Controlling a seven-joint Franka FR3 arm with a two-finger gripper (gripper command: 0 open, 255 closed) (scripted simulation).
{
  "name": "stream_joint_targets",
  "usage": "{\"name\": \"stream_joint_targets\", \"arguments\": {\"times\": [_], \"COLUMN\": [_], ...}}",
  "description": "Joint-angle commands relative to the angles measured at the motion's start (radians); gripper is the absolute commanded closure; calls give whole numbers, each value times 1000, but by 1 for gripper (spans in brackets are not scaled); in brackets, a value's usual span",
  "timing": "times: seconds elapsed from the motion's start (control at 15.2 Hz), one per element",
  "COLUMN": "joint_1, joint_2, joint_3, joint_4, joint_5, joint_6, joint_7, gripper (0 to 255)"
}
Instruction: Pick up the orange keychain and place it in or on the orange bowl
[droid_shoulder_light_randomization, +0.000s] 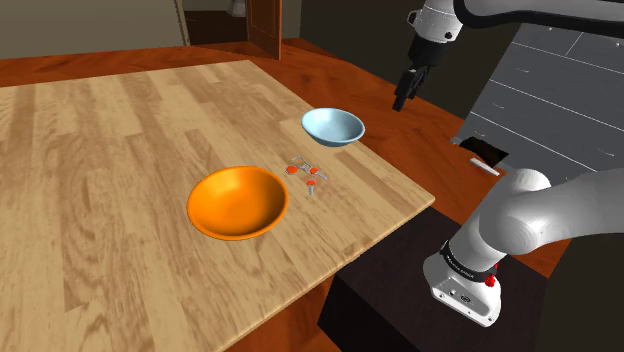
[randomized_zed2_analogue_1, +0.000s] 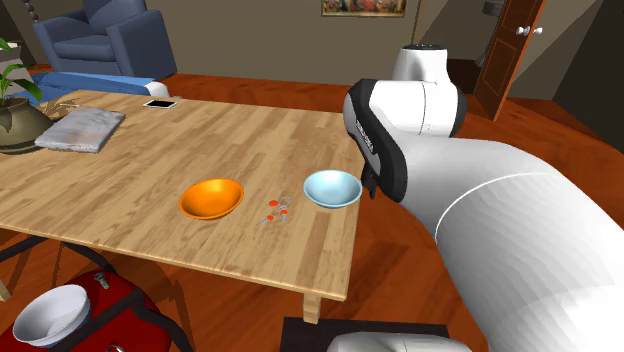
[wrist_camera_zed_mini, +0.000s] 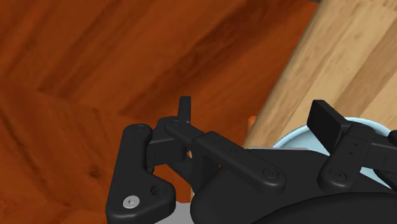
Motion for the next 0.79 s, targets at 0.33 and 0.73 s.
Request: {"name": "stream_joint_targets", "arguments": {"times": [0.33,0.73], "joint_1": [47,100], "joint_2": [38,118], "joint_3": [90,196], "joint_4": [-20,-10], "joint_5": [68,139], "joint_6": [56,131], "joint_7": [95,206], "gripper": [0,0]}}
